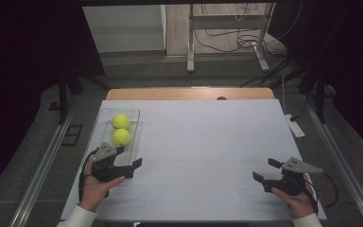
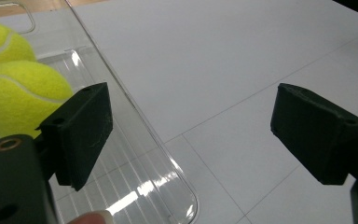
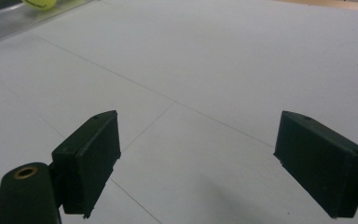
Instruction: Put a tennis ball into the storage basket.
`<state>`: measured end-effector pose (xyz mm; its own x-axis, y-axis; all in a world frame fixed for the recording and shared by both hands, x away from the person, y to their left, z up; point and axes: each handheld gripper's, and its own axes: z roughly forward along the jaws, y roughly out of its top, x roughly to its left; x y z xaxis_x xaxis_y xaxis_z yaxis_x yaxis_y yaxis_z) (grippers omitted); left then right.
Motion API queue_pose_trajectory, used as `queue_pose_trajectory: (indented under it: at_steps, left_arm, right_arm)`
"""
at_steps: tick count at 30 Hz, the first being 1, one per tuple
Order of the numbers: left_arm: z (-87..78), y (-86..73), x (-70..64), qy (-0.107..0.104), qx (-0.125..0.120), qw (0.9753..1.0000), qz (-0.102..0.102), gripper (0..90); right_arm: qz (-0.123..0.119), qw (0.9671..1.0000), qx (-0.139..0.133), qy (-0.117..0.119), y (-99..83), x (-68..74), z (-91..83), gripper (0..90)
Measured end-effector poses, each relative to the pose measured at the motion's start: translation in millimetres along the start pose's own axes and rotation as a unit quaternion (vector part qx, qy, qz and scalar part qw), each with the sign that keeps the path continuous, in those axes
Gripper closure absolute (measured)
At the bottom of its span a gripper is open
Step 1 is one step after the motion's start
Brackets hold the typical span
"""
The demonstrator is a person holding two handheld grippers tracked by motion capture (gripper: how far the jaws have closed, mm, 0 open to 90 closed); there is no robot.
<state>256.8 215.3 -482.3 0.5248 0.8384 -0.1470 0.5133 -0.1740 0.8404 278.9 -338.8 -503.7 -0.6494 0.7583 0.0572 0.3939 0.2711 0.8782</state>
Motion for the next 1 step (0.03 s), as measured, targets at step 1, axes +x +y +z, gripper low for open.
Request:
queue_pose_trajectory:
  at_steps: [1]
  left_arm:
    - [-0.4,-0.1,0.0,0.001,-0.001,1.0000,0.000,13.8]
  right_arm:
    - [0.002,1.0000,-0.003,0.002,0.7,-0.1,-0.2,14.5]
